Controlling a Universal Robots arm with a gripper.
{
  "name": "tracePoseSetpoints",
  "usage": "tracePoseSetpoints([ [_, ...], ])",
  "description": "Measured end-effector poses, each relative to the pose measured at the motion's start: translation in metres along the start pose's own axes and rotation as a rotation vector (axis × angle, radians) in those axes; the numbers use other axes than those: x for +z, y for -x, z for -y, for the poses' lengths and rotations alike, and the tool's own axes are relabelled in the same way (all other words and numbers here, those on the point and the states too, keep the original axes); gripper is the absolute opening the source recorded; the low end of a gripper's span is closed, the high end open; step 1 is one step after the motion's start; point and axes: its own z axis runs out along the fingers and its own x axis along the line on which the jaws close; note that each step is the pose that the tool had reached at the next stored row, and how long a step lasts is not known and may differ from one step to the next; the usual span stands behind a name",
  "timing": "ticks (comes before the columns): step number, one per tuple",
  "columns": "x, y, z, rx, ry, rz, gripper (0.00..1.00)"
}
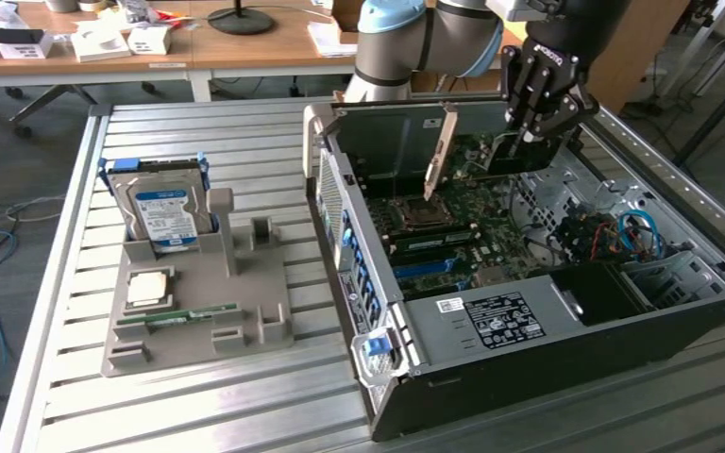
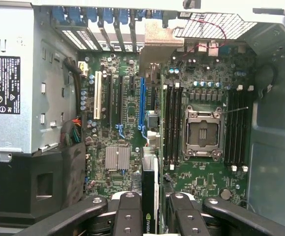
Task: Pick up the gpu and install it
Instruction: 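Insert the gpu into the slot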
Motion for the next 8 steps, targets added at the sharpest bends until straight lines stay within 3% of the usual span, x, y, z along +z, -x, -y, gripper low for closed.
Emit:
tracePoseSetpoints([
  [8, 0.0052, 0.0, 0.0001, 0.0, 0.0, 0.0, 0.26],
])
